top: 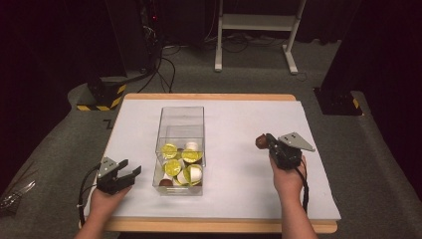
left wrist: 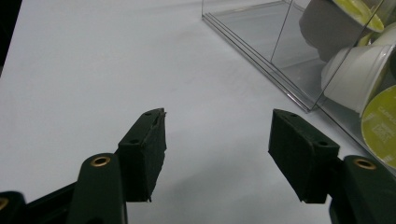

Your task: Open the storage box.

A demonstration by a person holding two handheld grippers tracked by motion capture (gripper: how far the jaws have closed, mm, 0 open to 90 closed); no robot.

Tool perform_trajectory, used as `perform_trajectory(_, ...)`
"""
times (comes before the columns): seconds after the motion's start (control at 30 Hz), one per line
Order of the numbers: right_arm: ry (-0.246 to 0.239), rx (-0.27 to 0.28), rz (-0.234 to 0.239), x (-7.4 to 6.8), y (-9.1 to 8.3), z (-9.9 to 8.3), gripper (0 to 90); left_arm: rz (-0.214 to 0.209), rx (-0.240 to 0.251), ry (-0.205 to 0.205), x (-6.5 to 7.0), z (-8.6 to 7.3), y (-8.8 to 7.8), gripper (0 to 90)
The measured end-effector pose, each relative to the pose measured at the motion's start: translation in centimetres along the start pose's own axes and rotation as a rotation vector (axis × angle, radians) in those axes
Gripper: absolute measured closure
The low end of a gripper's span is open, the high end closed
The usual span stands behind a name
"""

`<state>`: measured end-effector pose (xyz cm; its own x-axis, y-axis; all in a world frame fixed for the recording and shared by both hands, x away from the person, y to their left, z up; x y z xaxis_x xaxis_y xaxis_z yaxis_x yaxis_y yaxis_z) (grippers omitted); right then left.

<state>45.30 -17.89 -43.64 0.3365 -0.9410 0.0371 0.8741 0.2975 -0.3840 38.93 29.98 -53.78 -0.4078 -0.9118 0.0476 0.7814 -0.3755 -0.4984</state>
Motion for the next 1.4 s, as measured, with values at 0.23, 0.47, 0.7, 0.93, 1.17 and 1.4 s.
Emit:
perform_trajectory(0.23,0.005,-0.027,-0.024,0.9,0.6,-1.2,90.0,-0.002,0.003,0.002,0.0,0.0,0.0,36.9)
perform_trajectory(0.47,0.027,-0.055,-0.039,1.4,1.3,-2.4,90.0,-0.008,0.008,-0.004,0.0,0.0,-0.1,36.9)
perform_trajectory(0.7,0.023,-0.073,-0.052,1.6,2.0,-2.9,90.0,-0.012,0.007,-0.005,0.0,0.0,-0.1,36.9)
perform_trajectory(0.93,0.027,-0.083,-0.069,2.2,2.5,-3.3,90.0,-0.013,0.011,-0.008,0.0,0.0,-0.2,36.9)
perform_trajectory(1.17,0.042,-0.098,-0.082,2.6,2.7,-4.1,90.0,-0.016,0.012,-0.015,0.0,0.0,-0.2,36.9)
perform_trajectory(1.4,0.056,-0.114,-0.091,3.1,3.2,-4.6,90.0,-0.016,0.012,-0.013,0.0,0.0,-0.2,36.9)
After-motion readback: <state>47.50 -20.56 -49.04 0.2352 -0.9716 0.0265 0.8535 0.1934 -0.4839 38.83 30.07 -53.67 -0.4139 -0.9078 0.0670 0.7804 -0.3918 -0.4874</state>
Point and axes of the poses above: each handheld gripper's, and its own axes: y roughly forward along the jaws, z roughly out of its top, x roughly to its right, the point moved 7 cm from there along y, roughly forward along the jaws, and after that the axes turned 2 degrees about -z, right-handed, at the moved point
